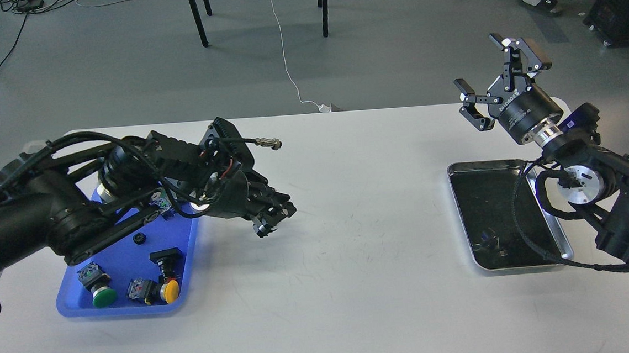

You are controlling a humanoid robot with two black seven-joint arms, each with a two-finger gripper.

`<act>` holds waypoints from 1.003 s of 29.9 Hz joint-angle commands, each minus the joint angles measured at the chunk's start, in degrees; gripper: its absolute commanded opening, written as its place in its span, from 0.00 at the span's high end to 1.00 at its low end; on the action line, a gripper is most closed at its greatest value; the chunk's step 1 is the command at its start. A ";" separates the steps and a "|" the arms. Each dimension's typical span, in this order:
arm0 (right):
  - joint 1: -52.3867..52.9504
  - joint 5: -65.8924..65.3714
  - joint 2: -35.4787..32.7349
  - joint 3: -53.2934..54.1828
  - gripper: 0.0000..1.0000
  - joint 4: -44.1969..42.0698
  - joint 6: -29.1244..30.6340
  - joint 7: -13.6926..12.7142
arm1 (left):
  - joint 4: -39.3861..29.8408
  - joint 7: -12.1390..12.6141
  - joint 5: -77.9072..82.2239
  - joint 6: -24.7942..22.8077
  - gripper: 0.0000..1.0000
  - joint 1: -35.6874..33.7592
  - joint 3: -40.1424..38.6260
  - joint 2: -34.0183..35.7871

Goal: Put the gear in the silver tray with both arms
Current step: 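Carry the black gear toward the table center and release it there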

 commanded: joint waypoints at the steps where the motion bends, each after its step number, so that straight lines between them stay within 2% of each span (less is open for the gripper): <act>1: 7.40 0.00 0.42 -5.78 0.01 0.51 0.00 0.00 | 2.59 -0.02 0.11 0.01 0.89 -0.62 1.62 -5.11; 8: 14.53 0.00 3.67 -11.68 0.01 0.51 0.00 0.00 | 9.44 -0.02 0.02 0.01 0.89 -2.82 5.49 -12.93; 18: 13.92 0.00 4.12 -13.79 0.01 0.07 0.00 0.00 | 16.47 -0.02 -0.07 0.01 0.89 -3.08 8.30 -22.79; 30: 12.78 0.00 3.76 -13.88 0.01 -0.11 0.00 0.00 | 19.47 -0.02 -0.16 0.01 0.88 -2.99 8.48 -22.79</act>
